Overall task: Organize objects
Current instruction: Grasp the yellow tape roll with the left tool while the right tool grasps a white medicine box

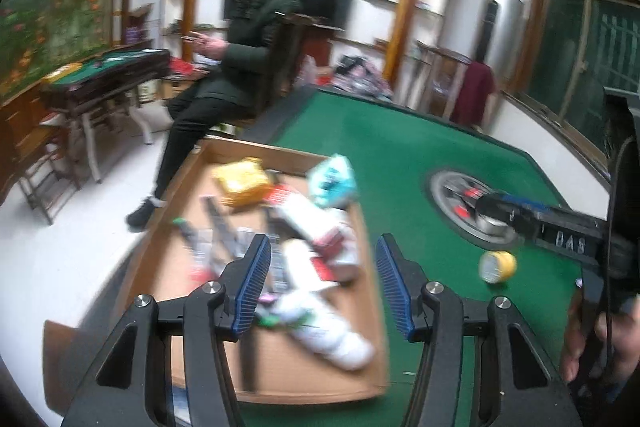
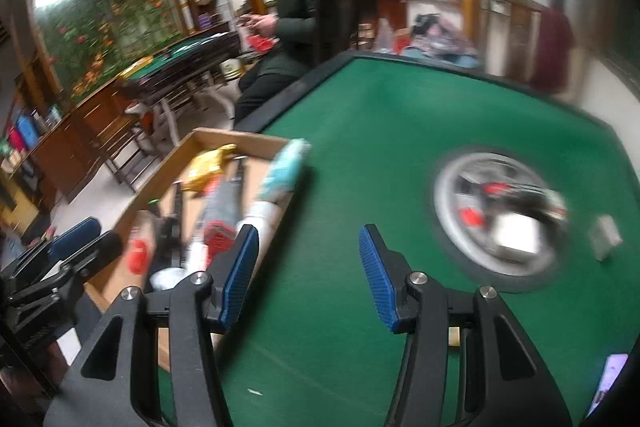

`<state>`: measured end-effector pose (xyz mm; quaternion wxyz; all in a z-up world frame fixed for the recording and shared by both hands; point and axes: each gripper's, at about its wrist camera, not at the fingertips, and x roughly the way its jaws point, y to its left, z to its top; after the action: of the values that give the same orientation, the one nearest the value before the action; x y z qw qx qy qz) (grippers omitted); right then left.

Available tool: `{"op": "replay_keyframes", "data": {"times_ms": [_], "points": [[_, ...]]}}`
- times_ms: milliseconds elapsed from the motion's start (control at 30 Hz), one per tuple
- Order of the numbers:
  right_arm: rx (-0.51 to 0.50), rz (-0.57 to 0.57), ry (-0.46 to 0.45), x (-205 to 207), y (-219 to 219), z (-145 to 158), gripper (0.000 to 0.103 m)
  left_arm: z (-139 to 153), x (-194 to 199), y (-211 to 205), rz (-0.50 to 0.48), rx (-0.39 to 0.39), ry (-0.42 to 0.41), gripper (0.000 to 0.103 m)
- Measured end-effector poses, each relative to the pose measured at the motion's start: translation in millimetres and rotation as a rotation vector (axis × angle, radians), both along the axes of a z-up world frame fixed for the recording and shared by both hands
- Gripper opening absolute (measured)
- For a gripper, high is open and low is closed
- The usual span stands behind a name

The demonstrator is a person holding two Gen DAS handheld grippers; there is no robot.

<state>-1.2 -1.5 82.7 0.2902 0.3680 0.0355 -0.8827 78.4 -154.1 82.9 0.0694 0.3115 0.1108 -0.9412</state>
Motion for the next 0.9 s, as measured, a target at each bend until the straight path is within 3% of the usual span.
{"op": "replay_keyframes", "data": {"times_ms": [233, 433, 600, 733, 833, 867, 900], "points": [[-0.05, -0.196, -0.022, -30.9, 106.8, 0.2, 0.054, -5.3, -40.5, 81.8, -0.244, 0.086, -0.09, 0.052], [-0.123, -0.36, -0.056, -55.4, 182.8, -17.9, 0.055, -20.6, -90.1, 137.0, -0.318, 0.188, -0.187, 0.052], [-0.224, -0.433, -0.122, -69.8, 222.8, -27.0, 0.054, -30.9, -112.5, 176.0, -0.306, 0.131, -0.23, 0.052], [-0.267, -0.534, -0.069, -65.6, 251.8, -14.3, 0.057, -53.0, -124.6, 201.8, -0.309, 0.043, -0.284, 0.052], [-0.296, -0.602, -0.075, -69.8, 273.2, -14.4, 0.058, -65.4, -131.6, 214.5, -0.308, -0.031, -0.276, 0.052], [-0.299, -0.633, -0.082, -72.5, 280.8, -16.4, 0.058, -68.3, -134.5, 215.7, -0.315, -0.048, -0.271, 0.046], [-0.298, -0.656, -0.088, -74.5, 285.9, -17.9, 0.058, -73.0, -139.4, 217.3, -0.326, -0.062, -0.281, 0.028]]}}
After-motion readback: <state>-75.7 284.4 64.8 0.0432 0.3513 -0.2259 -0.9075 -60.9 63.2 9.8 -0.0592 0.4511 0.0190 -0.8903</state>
